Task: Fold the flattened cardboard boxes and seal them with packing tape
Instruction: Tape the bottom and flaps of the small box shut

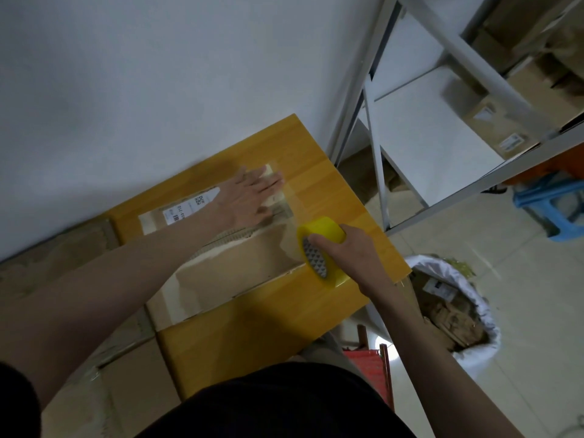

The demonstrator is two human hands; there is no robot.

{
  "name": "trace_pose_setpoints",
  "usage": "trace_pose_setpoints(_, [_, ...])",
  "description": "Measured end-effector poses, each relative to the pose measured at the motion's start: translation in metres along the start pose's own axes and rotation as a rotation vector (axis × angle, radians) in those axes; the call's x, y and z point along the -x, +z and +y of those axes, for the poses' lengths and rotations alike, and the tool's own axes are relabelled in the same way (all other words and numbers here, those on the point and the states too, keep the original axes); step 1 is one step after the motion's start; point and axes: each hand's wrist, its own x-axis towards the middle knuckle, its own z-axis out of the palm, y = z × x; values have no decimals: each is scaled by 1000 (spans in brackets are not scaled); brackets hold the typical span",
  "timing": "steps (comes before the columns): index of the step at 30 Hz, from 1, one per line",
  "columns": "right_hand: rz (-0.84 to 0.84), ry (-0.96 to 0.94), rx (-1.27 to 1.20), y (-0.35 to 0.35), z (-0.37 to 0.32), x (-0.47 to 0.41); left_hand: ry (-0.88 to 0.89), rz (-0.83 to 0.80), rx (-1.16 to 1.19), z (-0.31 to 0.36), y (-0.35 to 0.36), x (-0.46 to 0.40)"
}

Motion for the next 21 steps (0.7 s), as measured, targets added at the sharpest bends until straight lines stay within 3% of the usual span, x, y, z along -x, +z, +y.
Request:
trace_pose_setpoints(9, [-25,-3,-64,-3,5,5,156,22,55,20,6,14])
trace_pose_setpoints(14, [-11,-49,-111,-3,19,20,158,-1,78,19,-1,12])
trace_pose_setpoints(21, [105,-115,-80,3,20,30,180,-41,74,16,-10,11])
